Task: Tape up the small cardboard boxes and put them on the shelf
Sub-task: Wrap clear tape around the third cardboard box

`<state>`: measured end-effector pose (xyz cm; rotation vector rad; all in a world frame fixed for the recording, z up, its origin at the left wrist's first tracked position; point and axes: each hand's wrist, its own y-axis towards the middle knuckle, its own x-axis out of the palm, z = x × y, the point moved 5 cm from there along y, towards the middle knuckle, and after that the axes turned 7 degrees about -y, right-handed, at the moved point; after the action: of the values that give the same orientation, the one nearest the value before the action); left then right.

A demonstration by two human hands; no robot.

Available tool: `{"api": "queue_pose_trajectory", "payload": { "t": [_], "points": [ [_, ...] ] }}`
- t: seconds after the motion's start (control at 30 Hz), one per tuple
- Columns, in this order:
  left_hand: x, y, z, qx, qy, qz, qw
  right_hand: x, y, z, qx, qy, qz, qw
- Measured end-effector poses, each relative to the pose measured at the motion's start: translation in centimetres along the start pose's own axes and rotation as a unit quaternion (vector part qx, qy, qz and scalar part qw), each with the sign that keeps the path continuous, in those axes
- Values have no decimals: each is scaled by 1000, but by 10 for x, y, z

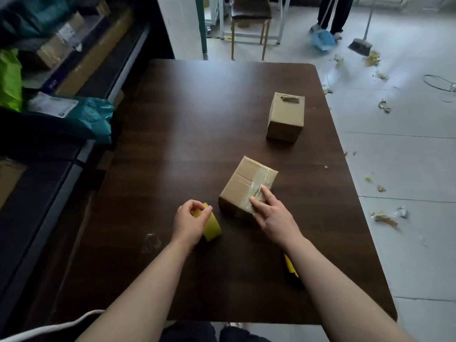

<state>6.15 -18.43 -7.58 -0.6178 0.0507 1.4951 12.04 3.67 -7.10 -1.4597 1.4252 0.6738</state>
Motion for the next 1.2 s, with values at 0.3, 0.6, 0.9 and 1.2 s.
{"api": "queue_pose_trajectory", "payload": {
  "t": [0.3, 0.6, 0.9, 1.2],
  "points": [
    [-25, 10, 5, 16, 3, 28, 999, -7, 10, 7, 7, 39, -42, 998],
    [-16, 14, -1, 121, 427, -60, 894, -21, 27, 21, 8, 22, -74, 997],
    [-1, 15, 4, 161, 415, -48, 894, -35, 13, 23, 85, 115, 122, 982],
    [27, 15, 33, 144, 301, -105, 937, -8, 13, 14, 149, 182, 55, 970]
  ]
}}
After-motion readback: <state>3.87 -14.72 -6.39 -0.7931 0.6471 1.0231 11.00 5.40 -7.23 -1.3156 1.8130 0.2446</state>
